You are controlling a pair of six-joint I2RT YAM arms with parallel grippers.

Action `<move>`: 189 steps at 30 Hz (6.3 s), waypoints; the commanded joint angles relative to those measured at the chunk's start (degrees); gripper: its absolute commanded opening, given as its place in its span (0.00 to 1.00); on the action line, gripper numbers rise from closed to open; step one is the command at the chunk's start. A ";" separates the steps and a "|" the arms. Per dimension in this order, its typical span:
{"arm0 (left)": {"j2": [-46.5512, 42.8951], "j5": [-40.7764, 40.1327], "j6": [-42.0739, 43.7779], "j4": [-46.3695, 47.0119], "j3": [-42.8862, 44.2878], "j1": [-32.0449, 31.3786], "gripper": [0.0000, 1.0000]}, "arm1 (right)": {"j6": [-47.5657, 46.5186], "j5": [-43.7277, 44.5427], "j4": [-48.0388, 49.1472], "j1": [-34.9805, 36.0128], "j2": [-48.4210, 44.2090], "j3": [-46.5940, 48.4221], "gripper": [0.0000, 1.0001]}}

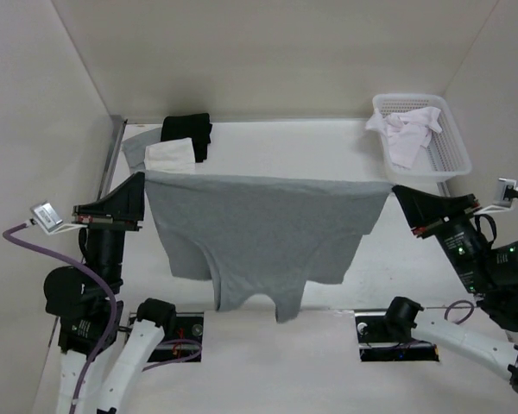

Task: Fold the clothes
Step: Fold the tank top

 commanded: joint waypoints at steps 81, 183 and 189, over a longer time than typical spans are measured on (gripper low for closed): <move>29.55 1.68 -2.69 32.08 -35.73 -4.81 0.26 | 23.08 -45.95 45.84 -45.59 53.10 -42.45 0.44; 22.93 -8.43 -8.15 0.67 -31.43 -14.28 0.12 | 9.64 -31.36 42.33 -12.72 71.31 -10.37 0.09; 35.00 -8.43 -4.45 15.98 -31.33 -16.07 0.25 | 11.21 -33.03 42.16 -14.47 76.22 -7.65 0.10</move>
